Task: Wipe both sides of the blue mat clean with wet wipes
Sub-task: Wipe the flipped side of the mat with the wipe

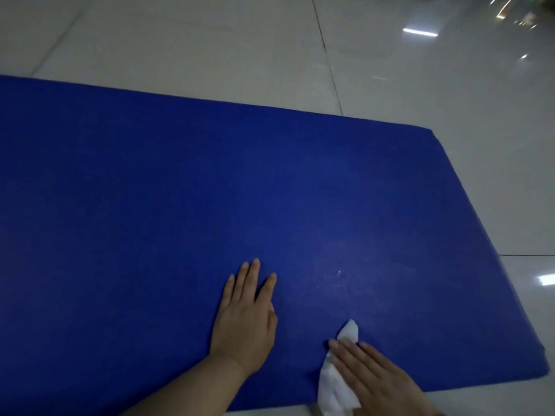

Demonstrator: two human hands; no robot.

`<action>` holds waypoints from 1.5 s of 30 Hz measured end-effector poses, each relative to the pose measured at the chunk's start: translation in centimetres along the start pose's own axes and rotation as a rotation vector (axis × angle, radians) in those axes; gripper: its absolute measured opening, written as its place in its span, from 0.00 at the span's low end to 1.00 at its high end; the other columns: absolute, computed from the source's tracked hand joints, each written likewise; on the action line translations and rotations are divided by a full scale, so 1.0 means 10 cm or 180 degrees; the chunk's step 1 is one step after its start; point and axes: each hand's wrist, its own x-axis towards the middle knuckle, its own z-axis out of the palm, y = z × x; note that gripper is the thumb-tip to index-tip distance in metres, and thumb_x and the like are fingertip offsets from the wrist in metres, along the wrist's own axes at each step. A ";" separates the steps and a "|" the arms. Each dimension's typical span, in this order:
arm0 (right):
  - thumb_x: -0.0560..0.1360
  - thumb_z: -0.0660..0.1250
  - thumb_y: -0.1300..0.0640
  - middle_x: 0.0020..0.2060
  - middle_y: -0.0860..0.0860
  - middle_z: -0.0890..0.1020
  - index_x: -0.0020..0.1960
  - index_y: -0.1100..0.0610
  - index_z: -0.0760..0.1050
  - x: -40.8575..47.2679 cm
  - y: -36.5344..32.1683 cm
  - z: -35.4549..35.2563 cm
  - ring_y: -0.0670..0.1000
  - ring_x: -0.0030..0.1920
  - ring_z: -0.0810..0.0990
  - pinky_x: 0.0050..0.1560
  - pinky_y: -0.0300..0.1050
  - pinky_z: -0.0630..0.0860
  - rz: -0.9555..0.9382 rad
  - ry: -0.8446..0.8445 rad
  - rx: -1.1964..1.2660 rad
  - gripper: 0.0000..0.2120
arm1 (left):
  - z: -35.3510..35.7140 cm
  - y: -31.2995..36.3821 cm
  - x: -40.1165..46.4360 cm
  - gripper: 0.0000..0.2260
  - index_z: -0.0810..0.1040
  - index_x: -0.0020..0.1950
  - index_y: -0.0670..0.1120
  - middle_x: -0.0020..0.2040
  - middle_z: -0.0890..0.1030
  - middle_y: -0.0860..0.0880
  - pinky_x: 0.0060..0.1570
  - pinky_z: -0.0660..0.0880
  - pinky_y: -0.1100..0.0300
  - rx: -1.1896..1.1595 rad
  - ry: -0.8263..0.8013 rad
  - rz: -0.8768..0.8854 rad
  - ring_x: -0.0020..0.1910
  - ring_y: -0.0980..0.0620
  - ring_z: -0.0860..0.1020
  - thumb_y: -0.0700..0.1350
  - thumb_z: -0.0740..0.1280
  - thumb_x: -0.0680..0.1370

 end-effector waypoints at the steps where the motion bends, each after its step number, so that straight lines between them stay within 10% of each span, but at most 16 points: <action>1: 0.82 0.44 0.57 0.77 0.54 0.53 0.78 0.60 0.47 -0.04 0.04 0.00 0.53 0.76 0.53 0.72 0.48 0.54 0.0071 -0.0041 0.0146 0.25 | -0.01 0.00 0.01 0.24 0.74 0.69 0.47 0.73 0.68 0.41 0.68 0.57 0.48 -0.0014 0.0010 0.0004 0.73 0.45 0.62 0.49 0.51 0.77; 5: 0.72 0.55 0.55 0.77 0.53 0.53 0.78 0.58 0.52 0.01 -0.04 -0.16 0.51 0.75 0.53 0.72 0.46 0.53 0.0284 -0.0300 0.0609 0.35 | -0.02 0.05 0.02 0.26 0.71 0.72 0.47 0.75 0.64 0.41 0.73 0.57 0.48 0.0193 -0.0035 -0.0078 0.74 0.43 0.63 0.50 0.48 0.77; 10: 0.68 0.58 0.33 0.76 0.54 0.56 0.70 0.61 0.63 0.15 -0.59 -0.29 0.53 0.74 0.56 0.70 0.48 0.54 0.1557 -0.0334 0.1189 0.40 | -0.08 0.10 -0.02 0.26 0.45 0.79 0.50 0.79 0.38 0.45 0.74 0.35 0.52 0.0290 -0.0069 -0.0022 0.77 0.47 0.38 0.50 0.48 0.83; 14: 0.71 0.58 0.34 0.73 0.58 0.61 0.68 0.60 0.65 0.54 -0.82 -0.38 0.55 0.74 0.57 0.72 0.48 0.48 0.2536 -0.0225 0.1625 0.36 | -0.11 0.11 -0.01 0.25 0.49 0.79 0.50 0.79 0.41 0.45 0.74 0.36 0.52 0.0192 0.0023 -0.0024 0.78 0.47 0.40 0.49 0.50 0.83; 19: 0.62 0.64 0.53 0.74 0.55 0.60 0.72 0.53 0.63 0.29 -0.58 -0.21 0.56 0.76 0.53 0.73 0.52 0.50 0.1501 -0.0166 0.1277 0.38 | -0.09 0.09 -0.02 0.25 0.50 0.79 0.50 0.79 0.42 0.45 0.74 0.35 0.54 0.0072 -0.0025 0.0006 0.78 0.47 0.40 0.49 0.51 0.82; 23: 0.75 0.53 0.61 0.75 0.52 0.56 0.72 0.55 0.62 -0.27 -0.07 -0.12 0.49 0.77 0.51 0.74 0.48 0.53 0.0997 0.0028 0.1027 0.25 | -0.09 0.07 -0.01 0.25 0.50 0.79 0.50 0.79 0.42 0.45 0.74 0.36 0.54 0.0053 0.0003 -0.0009 0.78 0.47 0.40 0.49 0.50 0.82; 27: 0.69 0.61 0.69 0.78 0.51 0.48 0.78 0.54 0.49 -0.81 0.34 -0.11 0.50 0.77 0.49 0.75 0.48 0.49 0.1345 -0.0535 0.0773 0.41 | -0.07 0.08 -0.01 0.25 0.50 0.79 0.50 0.80 0.43 0.45 0.75 0.37 0.53 0.0066 0.0040 -0.0022 0.78 0.47 0.41 0.49 0.50 0.82; 37: 0.74 0.47 0.27 0.75 0.61 0.59 0.75 0.53 0.61 0.30 -0.70 -0.44 0.62 0.74 0.54 0.68 0.57 0.53 0.1666 -0.0663 0.1204 0.39 | -0.10 0.09 -0.02 0.25 0.55 0.79 0.48 0.79 0.47 0.44 0.75 0.39 0.52 0.0105 0.0039 0.0007 0.78 0.46 0.44 0.49 0.52 0.81; 45: 0.80 0.48 0.46 0.77 0.53 0.51 0.72 0.54 0.61 -0.21 -0.26 -0.07 0.54 0.75 0.55 0.73 0.52 0.46 0.1162 -0.0540 0.0728 0.24 | -0.07 0.40 0.12 0.22 0.72 0.70 0.43 0.75 0.62 0.38 0.73 0.51 0.44 -0.0076 0.0320 0.0414 0.75 0.39 0.59 0.46 0.52 0.79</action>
